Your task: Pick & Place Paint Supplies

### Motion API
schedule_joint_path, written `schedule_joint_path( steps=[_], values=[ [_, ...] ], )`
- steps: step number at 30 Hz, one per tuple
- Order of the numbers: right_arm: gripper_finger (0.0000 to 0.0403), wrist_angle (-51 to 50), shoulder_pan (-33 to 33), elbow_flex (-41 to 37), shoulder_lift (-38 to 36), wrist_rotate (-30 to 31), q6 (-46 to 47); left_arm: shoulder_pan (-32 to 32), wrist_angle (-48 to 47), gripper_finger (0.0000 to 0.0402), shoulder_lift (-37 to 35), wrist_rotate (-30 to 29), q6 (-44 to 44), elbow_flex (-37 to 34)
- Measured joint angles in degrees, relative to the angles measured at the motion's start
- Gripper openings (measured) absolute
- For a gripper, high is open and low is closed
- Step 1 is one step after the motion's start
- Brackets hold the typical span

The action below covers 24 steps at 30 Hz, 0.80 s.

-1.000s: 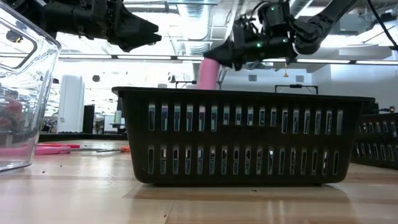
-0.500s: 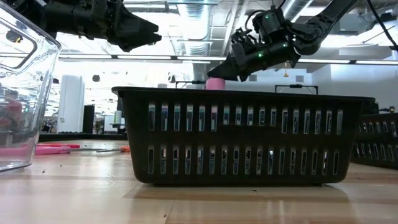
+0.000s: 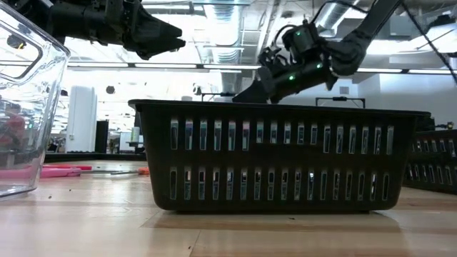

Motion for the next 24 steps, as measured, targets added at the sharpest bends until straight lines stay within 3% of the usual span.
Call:
schedule_joint_path(
  steps=[11, 19, 24],
  values=[
    [0.0103, 1.0, -0.1, -0.1, 0.8, -0.5, 0.4, 0.0, -0.6, 0.0237, 0.0, -0.1, 0.0, 0.0],
    [0.0227, -1.9, 0.0, -0.2, -0.5, -1.8, 1.2, 0.0, -2.6, 0.0237, 0.0, -0.1, -0.4, 0.0],
    [0.0250, -0.7, 0.0, -0.3, -0.3, -1.8, 1.8, 0.0, -2.9, 0.0237, 0.0, -0.1, -0.5, 0.0]
  ],
)
